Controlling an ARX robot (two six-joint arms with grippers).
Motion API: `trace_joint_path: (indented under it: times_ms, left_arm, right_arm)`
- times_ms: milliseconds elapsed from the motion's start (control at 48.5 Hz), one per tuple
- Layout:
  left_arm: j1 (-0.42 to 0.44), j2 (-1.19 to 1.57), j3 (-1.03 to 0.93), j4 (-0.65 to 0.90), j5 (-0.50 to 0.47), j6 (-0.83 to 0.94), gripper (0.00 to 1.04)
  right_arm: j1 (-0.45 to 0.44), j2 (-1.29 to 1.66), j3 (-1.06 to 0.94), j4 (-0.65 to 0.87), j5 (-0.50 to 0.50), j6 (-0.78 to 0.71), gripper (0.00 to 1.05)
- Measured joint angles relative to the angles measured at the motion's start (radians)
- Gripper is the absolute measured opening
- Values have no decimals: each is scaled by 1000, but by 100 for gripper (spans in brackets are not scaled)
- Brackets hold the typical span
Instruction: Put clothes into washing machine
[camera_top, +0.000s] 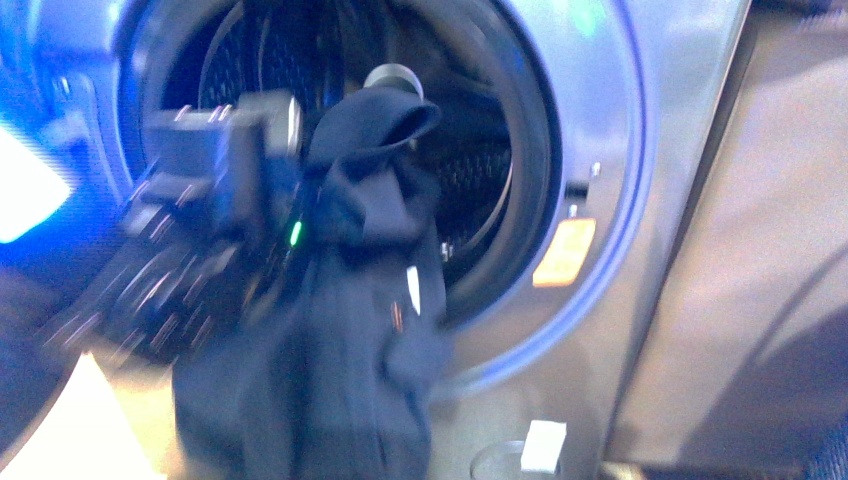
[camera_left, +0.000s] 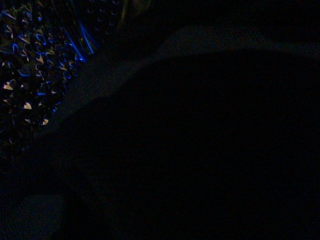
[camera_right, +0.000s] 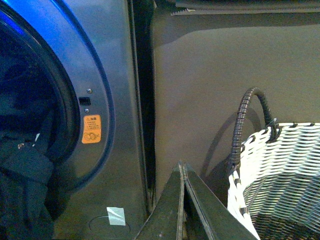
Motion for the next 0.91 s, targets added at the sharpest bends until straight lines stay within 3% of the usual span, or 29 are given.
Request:
trace_joint_path:
  times_ms: [309,743,908]
  left_arm:
    - [11,142,306,-154,-51,5,7]
    - [16,358,790,-398,-37,43,7]
    - [20,482,1029,-521,-31,48,7]
  right_arm:
    - [0,-80,-29,-50,0,0,2]
    - [0,-183,-67,-105,0,0,2]
    - [0,-346,-66,-280,-1,0,2]
